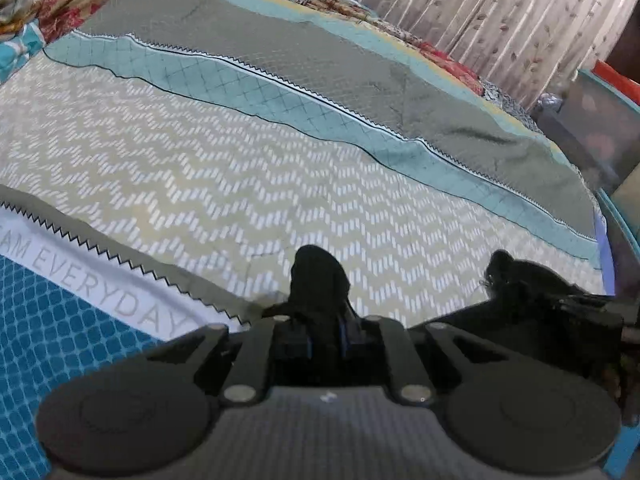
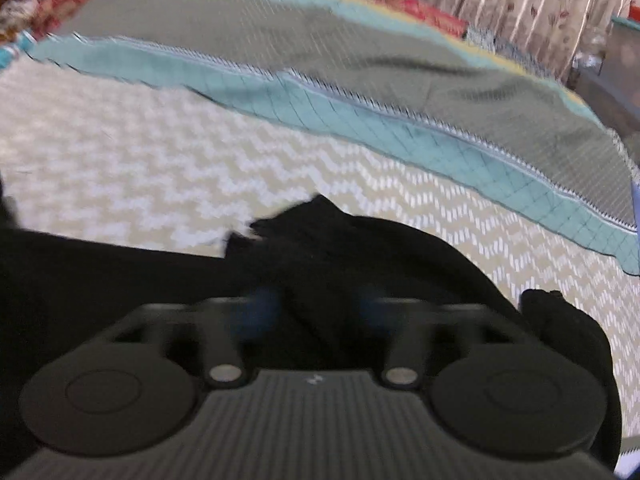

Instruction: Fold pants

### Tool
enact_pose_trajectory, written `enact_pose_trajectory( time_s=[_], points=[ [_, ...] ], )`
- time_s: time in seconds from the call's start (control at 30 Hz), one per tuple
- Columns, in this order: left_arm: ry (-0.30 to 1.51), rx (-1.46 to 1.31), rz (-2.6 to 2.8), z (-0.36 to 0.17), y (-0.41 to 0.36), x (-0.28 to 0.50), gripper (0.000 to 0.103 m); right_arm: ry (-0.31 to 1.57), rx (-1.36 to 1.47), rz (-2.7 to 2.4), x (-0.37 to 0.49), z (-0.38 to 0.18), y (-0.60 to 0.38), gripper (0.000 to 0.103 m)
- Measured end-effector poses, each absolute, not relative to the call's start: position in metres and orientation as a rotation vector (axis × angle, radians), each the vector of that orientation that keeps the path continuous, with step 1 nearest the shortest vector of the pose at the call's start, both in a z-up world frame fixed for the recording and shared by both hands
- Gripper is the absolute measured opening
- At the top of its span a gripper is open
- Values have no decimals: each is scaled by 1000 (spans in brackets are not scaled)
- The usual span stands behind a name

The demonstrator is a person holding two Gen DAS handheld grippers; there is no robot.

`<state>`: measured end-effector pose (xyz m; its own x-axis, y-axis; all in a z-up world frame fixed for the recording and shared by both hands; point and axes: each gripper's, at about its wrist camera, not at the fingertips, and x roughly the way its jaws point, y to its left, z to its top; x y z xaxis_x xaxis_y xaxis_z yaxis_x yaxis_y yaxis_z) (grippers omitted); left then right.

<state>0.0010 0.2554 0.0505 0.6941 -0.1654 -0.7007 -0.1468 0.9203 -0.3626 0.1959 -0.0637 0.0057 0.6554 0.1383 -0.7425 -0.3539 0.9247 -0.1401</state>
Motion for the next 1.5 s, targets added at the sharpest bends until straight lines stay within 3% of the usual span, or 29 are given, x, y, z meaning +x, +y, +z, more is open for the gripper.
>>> enact_pose_trajectory(
  time_s=[0.3, 0.53, 0.57, 0.63, 0.67, 0.7, 0.9, 1.13, 1.3, 1.5],
  points=[
    [641, -553, 100, 99, 325, 20, 10, 464, 345, -147, 266, 146, -213, 4],
    [737, -818, 223, 53, 373, 49, 11, 462, 618, -321, 302, 137, -263, 4],
    [755, -830, 242, 44, 373, 53, 16, 477, 622, -329, 302, 130, -262, 4],
    [803, -830, 284, 29, 373, 61, 41, 530, 577, -314, 314, 111, -255, 13],
    [822, -820, 307, 25, 372, 64, 55, 563, 546, -295, 315, 104, -251, 33],
    [830, -812, 310, 22, 371, 63, 57, 583, 524, -284, 316, 98, -247, 51],
    [808, -785, 270, 26, 371, 48, 61, 551, 507, -235, 302, 86, -253, 51],
    [812, -732, 220, 36, 361, 46, 58, 628, 568, -246, 273, 67, -289, 52],
    [801, -678, 197, 41, 350, 49, 32, 727, 618, -238, 271, 46, -299, 52],
    [789, -652, 176, 44, 347, 49, 14, 843, 470, -248, 306, 18, -279, 58]
  ],
)
